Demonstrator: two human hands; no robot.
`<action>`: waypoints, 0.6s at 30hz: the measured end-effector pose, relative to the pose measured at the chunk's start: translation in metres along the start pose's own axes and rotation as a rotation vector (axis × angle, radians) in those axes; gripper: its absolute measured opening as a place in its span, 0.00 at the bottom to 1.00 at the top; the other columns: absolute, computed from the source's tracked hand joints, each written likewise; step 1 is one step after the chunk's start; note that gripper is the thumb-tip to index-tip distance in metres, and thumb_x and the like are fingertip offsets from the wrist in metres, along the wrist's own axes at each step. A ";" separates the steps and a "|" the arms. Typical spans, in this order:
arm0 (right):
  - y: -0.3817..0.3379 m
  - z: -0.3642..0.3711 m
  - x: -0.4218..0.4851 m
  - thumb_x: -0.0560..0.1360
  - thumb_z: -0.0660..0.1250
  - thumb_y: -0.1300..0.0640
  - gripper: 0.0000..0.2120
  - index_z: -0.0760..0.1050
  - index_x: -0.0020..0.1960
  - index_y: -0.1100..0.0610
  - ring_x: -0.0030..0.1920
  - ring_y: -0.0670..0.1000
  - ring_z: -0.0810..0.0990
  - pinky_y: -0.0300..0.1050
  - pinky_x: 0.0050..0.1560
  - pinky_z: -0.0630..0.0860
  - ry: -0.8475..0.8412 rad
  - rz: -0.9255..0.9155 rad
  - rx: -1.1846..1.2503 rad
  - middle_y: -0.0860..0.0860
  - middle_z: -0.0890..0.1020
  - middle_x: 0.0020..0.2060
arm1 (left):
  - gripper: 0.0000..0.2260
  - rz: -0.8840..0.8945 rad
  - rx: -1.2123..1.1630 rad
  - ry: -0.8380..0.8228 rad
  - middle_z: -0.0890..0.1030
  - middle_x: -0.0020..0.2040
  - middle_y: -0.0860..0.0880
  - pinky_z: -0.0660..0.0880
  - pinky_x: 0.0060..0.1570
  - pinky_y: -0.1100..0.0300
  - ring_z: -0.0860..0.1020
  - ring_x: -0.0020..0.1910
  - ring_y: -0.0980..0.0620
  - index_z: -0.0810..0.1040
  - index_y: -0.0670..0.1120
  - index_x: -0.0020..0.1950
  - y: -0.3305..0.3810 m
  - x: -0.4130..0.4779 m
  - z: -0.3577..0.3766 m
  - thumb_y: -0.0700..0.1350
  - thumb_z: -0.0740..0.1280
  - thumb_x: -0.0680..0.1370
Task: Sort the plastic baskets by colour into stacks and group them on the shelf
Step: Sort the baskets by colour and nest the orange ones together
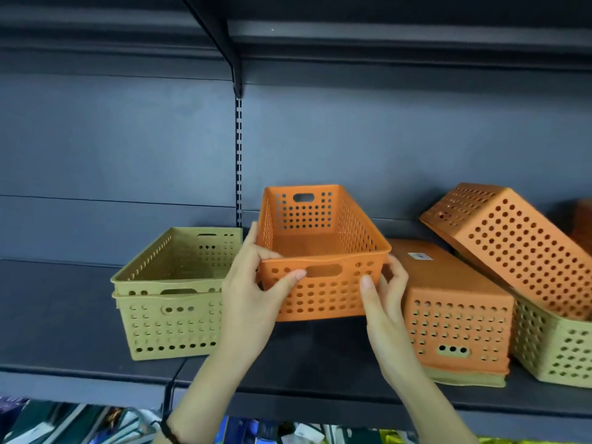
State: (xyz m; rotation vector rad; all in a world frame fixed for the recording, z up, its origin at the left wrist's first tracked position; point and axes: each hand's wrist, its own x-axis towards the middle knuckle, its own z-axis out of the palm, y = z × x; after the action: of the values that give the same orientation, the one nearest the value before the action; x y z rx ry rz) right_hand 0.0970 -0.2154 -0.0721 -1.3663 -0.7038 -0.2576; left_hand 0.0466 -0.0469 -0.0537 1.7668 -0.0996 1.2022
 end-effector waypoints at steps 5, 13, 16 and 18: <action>0.025 -0.006 -0.008 0.74 0.58 0.43 0.17 0.55 0.59 0.37 0.52 0.29 0.76 0.26 0.48 0.73 -0.039 0.112 -0.066 0.42 0.71 0.60 | 0.11 -0.102 0.068 0.006 0.66 0.70 0.61 0.70 0.65 0.54 0.65 0.72 0.64 0.75 0.51 0.41 -0.023 -0.020 0.011 0.45 0.77 0.68; 0.043 -0.012 -0.016 0.76 0.57 0.40 0.28 0.54 0.71 0.46 0.70 0.40 0.66 0.38 0.68 0.68 0.020 0.243 -0.199 0.49 0.63 0.73 | 0.11 -0.153 0.117 -0.068 0.66 0.74 0.55 0.62 0.64 0.65 0.59 0.73 0.68 0.75 0.52 0.42 -0.048 -0.039 0.016 0.42 0.76 0.70; 0.024 -0.014 -0.018 0.76 0.61 0.38 0.29 0.48 0.69 0.28 0.78 0.42 0.50 0.52 0.77 0.54 0.026 0.077 -0.295 0.37 0.47 0.78 | 0.14 -0.146 0.137 -0.052 0.66 0.74 0.54 0.64 0.68 0.57 0.61 0.75 0.59 0.74 0.56 0.45 -0.049 -0.038 0.019 0.42 0.76 0.70; 0.002 -0.023 -0.015 0.77 0.63 0.47 0.29 0.52 0.69 0.28 0.77 0.40 0.51 0.46 0.76 0.55 -0.007 -0.116 -0.415 0.34 0.50 0.77 | 0.18 -0.172 0.141 -0.053 0.62 0.72 0.58 0.65 0.69 0.53 0.63 0.75 0.55 0.73 0.60 0.50 -0.046 -0.037 0.021 0.43 0.76 0.70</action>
State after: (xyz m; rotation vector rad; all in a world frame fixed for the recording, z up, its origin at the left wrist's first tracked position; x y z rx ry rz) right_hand 0.0939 -0.2404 -0.0837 -1.7218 -0.7636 -0.5130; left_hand 0.0659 -0.0528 -0.1130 1.8890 0.1069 1.0604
